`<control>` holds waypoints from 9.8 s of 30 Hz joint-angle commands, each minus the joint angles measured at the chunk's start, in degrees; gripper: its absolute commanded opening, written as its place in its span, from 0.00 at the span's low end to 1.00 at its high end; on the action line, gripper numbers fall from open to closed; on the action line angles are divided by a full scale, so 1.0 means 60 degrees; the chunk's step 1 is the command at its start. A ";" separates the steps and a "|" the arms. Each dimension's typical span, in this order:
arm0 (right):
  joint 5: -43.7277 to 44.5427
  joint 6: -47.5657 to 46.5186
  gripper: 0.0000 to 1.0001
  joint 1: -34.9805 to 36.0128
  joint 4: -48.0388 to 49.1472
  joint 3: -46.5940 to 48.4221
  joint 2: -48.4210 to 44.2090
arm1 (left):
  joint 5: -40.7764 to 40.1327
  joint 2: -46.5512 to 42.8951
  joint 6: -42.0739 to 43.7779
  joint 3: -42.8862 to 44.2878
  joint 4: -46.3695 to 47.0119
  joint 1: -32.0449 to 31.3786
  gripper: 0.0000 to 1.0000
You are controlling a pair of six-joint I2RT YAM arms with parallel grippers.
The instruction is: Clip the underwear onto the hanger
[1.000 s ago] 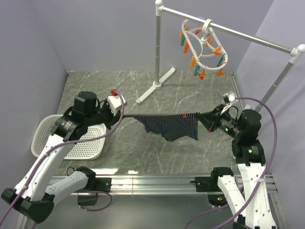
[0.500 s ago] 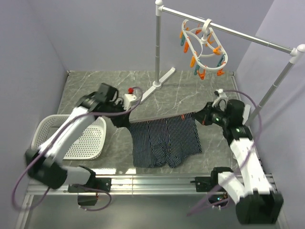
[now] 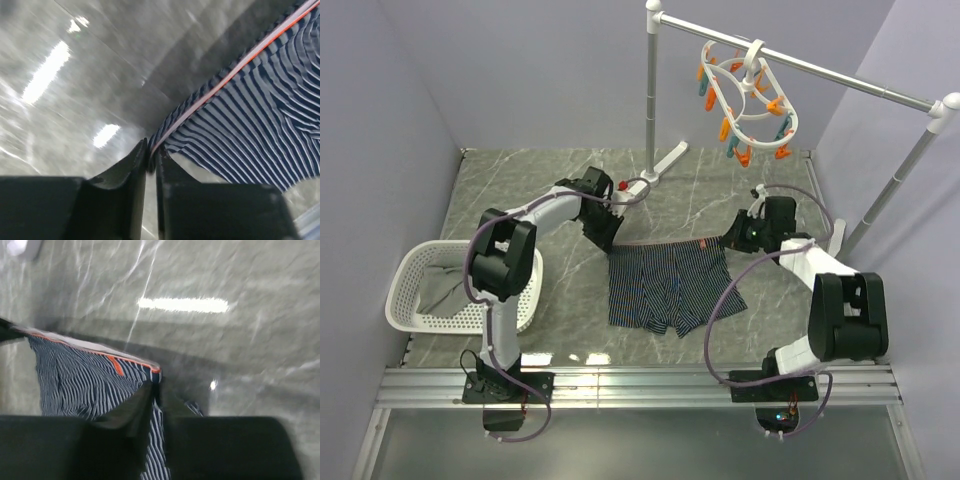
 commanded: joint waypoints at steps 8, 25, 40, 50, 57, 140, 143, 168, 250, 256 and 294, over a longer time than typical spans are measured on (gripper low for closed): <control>0.0499 0.0037 0.49 -0.0064 0.0612 0.0758 -0.0347 | 0.0041 -0.0818 -0.0183 0.0833 0.0267 0.0243 0.48; 0.1209 -0.1106 0.92 -0.0313 -0.1685 -0.0404 -0.8067 | 0.0960 -0.7998 -0.3769 -0.3209 0.5288 0.0918 0.99; -0.0175 -0.1398 0.89 -0.0357 -0.3095 0.2876 -0.7090 | 0.1142 -0.7577 -0.2277 -0.5157 1.1629 -0.1439 0.97; -0.1406 0.0854 0.80 -0.0576 -0.1249 0.3625 -0.5829 | 0.1305 -0.3862 -0.4108 -0.4227 1.8400 -0.3300 0.80; -0.1772 0.1765 0.78 -0.1045 -0.1526 0.4577 -0.5331 | 0.0513 -0.1587 -0.4285 -0.2495 2.0511 -0.3945 0.63; -0.0220 -0.0754 0.59 0.0551 0.0832 0.4255 -0.4217 | 0.1787 0.0027 -0.4725 0.0686 1.8418 -0.4561 0.00; 0.0189 -0.0448 0.47 0.0522 0.0832 0.4329 -0.4086 | 0.1977 -0.0003 -0.4768 0.0744 1.8257 -0.4561 0.02; -0.0220 0.0023 0.00 0.0493 0.0657 0.4724 -0.3924 | 0.4625 -0.2578 -0.5180 -0.2445 1.5755 -0.3230 0.72; -0.1758 0.0565 0.00 -0.0577 0.0231 0.4959 -0.3236 | 0.4187 -0.0531 0.3195 0.0524 0.1300 -0.0242 0.79; -0.1861 0.0536 0.00 -0.0577 0.0320 0.4768 -0.3352 | 0.4629 0.1051 0.5324 0.2119 -0.1766 0.1150 0.74; -0.1846 0.0667 0.00 -0.0577 0.0364 0.4768 -0.3397 | 0.3662 0.2283 0.3637 0.1697 -0.0742 -0.0005 0.33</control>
